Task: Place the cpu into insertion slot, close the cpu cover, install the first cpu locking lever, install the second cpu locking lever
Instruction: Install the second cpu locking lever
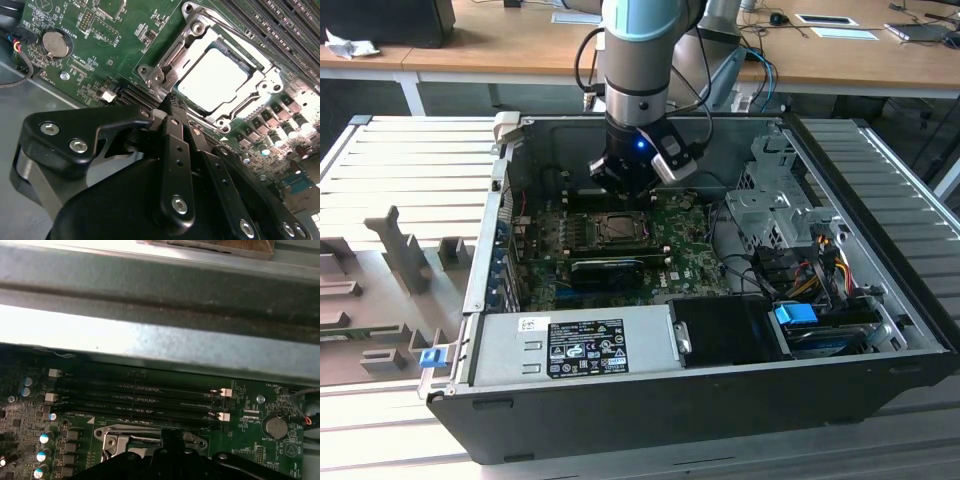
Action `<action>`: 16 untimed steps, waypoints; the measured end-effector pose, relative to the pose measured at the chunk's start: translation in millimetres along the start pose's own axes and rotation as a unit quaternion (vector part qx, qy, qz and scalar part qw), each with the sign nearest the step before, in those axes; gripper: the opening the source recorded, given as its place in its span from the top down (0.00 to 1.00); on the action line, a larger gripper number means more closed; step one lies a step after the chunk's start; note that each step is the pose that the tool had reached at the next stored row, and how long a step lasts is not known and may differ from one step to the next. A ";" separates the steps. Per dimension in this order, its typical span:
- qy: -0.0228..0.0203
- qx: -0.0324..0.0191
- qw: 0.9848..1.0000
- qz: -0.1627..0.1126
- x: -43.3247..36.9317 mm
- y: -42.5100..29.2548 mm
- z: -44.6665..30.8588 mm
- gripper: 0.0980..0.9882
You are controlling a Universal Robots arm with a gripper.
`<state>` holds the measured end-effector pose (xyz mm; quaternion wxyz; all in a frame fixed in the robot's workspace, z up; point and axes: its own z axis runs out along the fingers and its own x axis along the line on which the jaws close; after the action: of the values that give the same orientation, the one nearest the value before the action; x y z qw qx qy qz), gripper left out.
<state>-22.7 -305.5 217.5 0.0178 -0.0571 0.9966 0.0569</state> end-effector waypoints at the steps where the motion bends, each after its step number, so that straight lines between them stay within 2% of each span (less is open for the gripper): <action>1: 0.000 0.000 1.000 0.000 0.0 -0.1 0.0 0.99; 5: 0.000 0.000 1.000 0.000 0.1 -0.2 -0.9 0.99; 11: 0.000 0.000 1.000 0.000 -0.4 0.9 -10.3 0.99; 16: 0.000 0.000 1.000 0.000 -0.5 0.9 -12.1 0.99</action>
<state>-22.7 -306.0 229.7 0.0178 -0.0572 0.9966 0.0569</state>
